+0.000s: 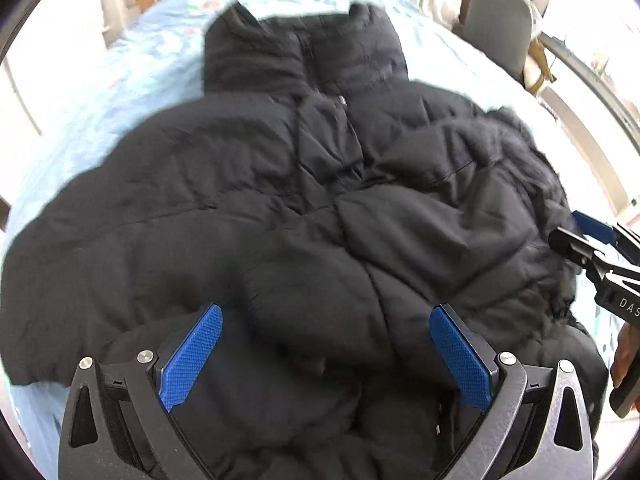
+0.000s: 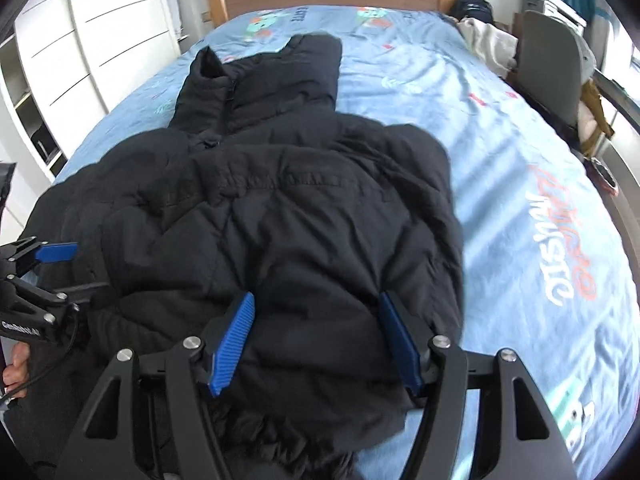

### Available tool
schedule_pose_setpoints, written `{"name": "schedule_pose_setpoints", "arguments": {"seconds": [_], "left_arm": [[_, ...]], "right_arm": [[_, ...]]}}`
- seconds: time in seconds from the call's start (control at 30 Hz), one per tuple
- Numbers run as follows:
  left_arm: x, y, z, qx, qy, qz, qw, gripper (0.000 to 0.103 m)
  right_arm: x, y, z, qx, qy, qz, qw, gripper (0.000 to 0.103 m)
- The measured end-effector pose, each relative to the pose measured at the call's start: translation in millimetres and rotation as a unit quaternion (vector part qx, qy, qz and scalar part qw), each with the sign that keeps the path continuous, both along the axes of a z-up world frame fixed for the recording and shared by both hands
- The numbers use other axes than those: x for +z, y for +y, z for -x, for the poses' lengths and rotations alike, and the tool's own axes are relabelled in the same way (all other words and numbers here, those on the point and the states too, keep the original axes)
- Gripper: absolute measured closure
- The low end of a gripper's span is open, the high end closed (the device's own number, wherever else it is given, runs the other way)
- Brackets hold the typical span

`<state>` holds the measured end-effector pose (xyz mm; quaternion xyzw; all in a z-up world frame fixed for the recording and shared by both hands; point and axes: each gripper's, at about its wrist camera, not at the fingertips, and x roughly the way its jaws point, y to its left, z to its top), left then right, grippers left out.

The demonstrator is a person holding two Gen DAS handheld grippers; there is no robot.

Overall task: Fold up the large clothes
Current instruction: 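Move the left gripper to the other sleeve's cuff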

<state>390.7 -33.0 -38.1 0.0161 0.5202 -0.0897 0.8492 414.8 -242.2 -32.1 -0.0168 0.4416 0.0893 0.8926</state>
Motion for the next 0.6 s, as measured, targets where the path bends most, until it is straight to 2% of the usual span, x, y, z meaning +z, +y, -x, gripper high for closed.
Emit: {"name": "schedule_pose_setpoints", "arguments": {"seconds": [0.2,0.47,0.6], "left_arm": [[54.1,34.1,62.4,0.023,-0.059,0.033,0.9974,0.001],[106.0,67.8,151.8,0.026,-0.141,0.014,0.9895,0.001],[114.4,92.2,177.1,0.052,-0.154,-0.018,0.9865,0.001]], "right_arm": [[44.7,6.6,47.3,-0.008,-0.032,0.004,0.999,0.04],[98.0,28.5,130.1,-0.006,-0.07,0.0,0.998,0.04],[115.0,34.1,164.5,-0.014,-0.077,-0.002,0.997,0.04]]}}
